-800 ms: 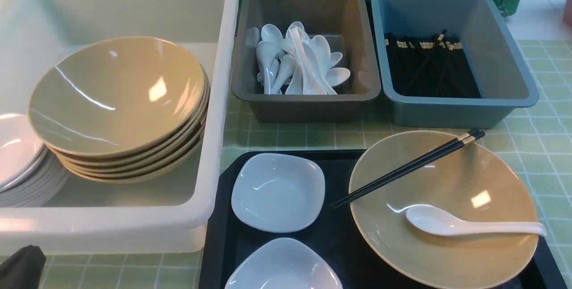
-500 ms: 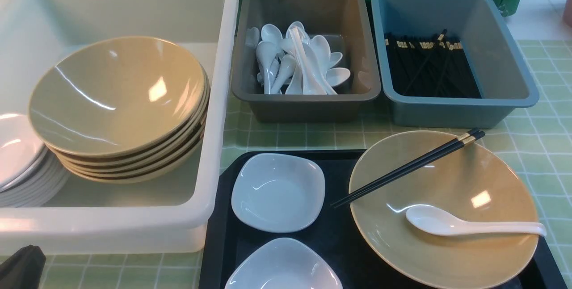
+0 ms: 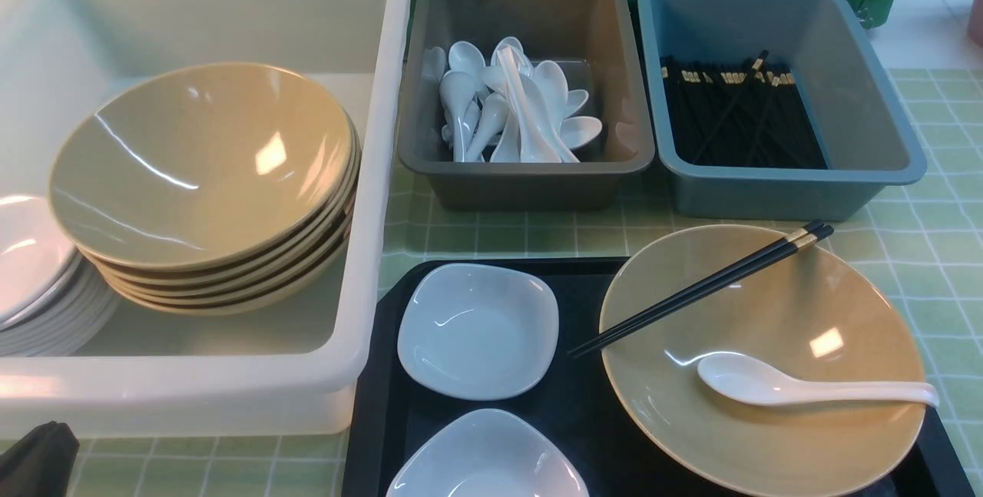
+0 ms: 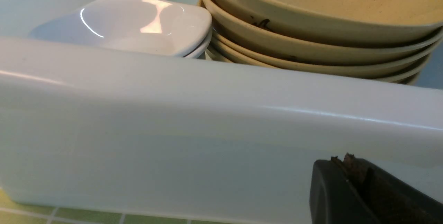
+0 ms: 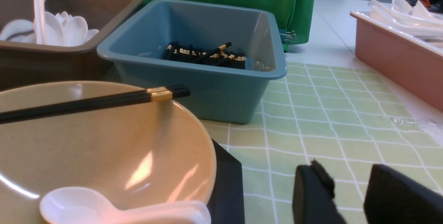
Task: On green table put chopsticks spoon bowls plates into blue grey white boxes.
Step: 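Move the grippers toward the tableware on the black tray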
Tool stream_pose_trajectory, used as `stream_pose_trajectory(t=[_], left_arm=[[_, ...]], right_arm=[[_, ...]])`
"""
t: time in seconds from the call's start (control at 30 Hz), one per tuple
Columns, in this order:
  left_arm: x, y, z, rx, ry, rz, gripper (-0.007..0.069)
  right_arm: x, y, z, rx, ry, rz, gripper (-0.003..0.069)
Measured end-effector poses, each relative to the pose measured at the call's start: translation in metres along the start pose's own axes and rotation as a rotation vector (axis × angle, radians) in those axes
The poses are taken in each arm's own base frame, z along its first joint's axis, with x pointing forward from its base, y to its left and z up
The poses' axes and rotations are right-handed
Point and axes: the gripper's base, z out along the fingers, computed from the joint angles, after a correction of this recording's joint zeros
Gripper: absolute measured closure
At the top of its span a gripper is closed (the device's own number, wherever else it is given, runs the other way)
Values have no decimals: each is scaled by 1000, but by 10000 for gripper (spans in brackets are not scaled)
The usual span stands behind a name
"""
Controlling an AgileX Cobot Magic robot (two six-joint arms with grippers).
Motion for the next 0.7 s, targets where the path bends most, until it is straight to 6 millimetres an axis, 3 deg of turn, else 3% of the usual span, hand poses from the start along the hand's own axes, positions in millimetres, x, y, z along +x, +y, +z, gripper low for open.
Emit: stream_pose_trajectory(t=[0.23, 0.4, 0.57, 0.7], left_arm=[[0, 0, 0, 0, 0, 2, 626], [-1, 3, 0, -35, -3, 164, 626], [-1, 3, 0, -39, -18, 170, 626], [-13, 1, -1, -20, -150, 127, 626]], right_arm=[[0, 0, 0, 0, 0, 0, 423], [0, 0, 0, 0, 0, 0, 423], [0, 0, 0, 0, -1, 0, 423], [-6, 1, 0, -9, -63, 9, 423]])
